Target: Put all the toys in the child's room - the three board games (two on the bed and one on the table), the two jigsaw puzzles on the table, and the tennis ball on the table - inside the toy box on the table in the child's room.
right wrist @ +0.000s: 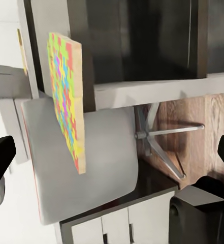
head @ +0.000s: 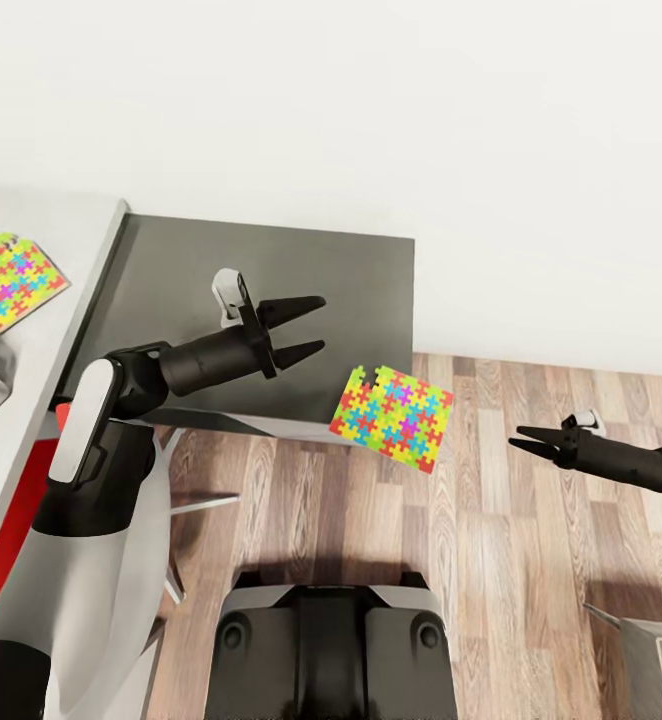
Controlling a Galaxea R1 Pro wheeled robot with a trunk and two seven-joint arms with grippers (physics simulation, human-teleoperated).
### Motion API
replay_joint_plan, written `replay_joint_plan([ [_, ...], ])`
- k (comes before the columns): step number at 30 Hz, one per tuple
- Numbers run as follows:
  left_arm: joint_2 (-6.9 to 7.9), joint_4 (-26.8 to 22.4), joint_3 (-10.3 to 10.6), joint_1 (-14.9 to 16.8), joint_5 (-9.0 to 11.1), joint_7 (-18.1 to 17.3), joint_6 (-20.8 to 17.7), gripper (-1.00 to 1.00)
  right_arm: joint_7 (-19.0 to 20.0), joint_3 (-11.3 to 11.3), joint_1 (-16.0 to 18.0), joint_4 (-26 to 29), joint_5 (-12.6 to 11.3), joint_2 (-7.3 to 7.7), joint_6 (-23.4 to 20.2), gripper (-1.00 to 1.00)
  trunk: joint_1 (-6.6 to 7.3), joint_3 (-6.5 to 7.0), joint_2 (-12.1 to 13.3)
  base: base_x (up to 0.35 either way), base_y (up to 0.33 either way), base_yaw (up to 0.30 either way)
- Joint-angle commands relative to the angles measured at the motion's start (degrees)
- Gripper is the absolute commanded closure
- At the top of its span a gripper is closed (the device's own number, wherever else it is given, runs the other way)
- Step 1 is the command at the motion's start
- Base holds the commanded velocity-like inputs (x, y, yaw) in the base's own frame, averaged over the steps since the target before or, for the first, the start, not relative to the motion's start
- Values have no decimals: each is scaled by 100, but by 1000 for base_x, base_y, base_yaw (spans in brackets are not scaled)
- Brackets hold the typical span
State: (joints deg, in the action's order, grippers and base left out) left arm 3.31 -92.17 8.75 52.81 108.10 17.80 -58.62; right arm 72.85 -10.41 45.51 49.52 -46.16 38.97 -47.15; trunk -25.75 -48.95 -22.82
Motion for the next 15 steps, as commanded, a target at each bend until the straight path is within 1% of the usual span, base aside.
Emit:
replay_joint_plan([
  [1,3,-3,4,3,62,57,0,-100,1,-19,9,-3,-40,8,-40,-100,-3,-16,-10,0,0,0],
  [9,3,-3,4,5,62,57,0,-100,4,19,31,-11,-39,21,-36,-100,-3,-91,-10,0,0,0],
  [15,3,-3,4,6,62,57,-1,-100,8,47,50,-45,-45,60,-33,-100,-3,-147,-10,0,0,0],
])
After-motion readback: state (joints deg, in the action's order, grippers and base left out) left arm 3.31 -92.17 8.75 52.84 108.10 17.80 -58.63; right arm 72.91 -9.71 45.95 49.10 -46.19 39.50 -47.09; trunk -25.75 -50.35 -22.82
